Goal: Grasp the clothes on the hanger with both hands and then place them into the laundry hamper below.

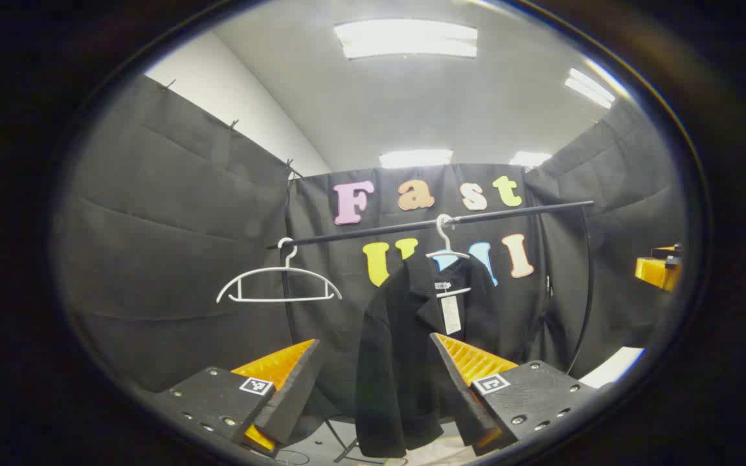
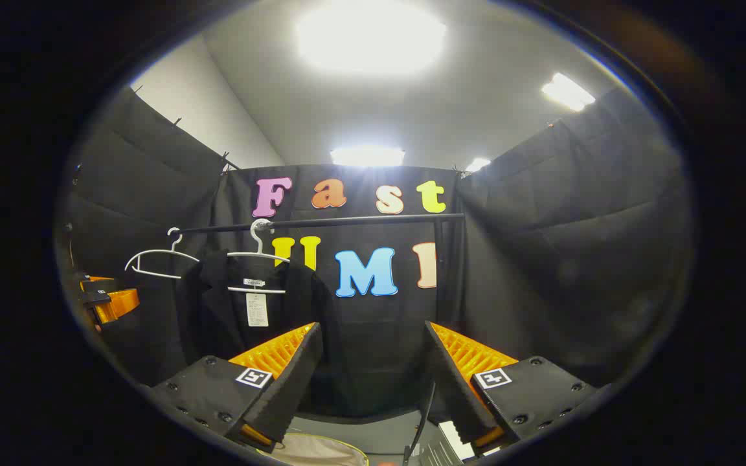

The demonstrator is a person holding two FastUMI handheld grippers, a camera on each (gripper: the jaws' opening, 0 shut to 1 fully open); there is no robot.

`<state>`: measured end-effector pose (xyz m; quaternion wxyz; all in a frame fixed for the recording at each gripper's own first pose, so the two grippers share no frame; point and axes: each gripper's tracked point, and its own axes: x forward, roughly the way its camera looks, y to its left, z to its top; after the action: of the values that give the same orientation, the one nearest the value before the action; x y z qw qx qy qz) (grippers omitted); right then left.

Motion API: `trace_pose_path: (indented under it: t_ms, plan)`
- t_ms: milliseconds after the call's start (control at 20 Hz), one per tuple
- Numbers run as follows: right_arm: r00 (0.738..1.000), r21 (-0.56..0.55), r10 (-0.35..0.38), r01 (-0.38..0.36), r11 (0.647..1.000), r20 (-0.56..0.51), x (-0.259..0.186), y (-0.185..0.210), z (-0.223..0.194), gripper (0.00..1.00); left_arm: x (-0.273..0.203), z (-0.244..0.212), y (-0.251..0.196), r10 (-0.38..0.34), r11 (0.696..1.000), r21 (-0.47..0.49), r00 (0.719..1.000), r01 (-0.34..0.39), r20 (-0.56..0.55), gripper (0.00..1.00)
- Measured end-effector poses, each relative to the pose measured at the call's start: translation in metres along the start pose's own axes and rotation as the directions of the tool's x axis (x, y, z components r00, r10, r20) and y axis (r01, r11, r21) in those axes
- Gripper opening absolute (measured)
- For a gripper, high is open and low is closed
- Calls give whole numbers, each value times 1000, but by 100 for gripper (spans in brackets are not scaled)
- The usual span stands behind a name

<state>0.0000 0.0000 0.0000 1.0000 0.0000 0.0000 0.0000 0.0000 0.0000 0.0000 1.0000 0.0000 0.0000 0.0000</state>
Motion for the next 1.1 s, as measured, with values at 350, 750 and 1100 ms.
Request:
trace_pose_path:
  t_ms: [350, 750, 1100]
  plan:
    - [1000, 19, 23, -23, 1000, 5, 2, 3, -1, 97, 0, -1, -9, -8, 1000, -3, 1000, 8, 1, 95]
    - [1000, 10, 30, -30, 1000, 9, 7, 11, 1, 96, 1, 1, -4, -14, 1000, -8, 1000, 14, 10, 96]
    - [999, 19, 29, -30, 999, 15, 19, 22, 2, 96, 22, -8, 1, -24, 1000, -11, 1000, 24, 5, 95]
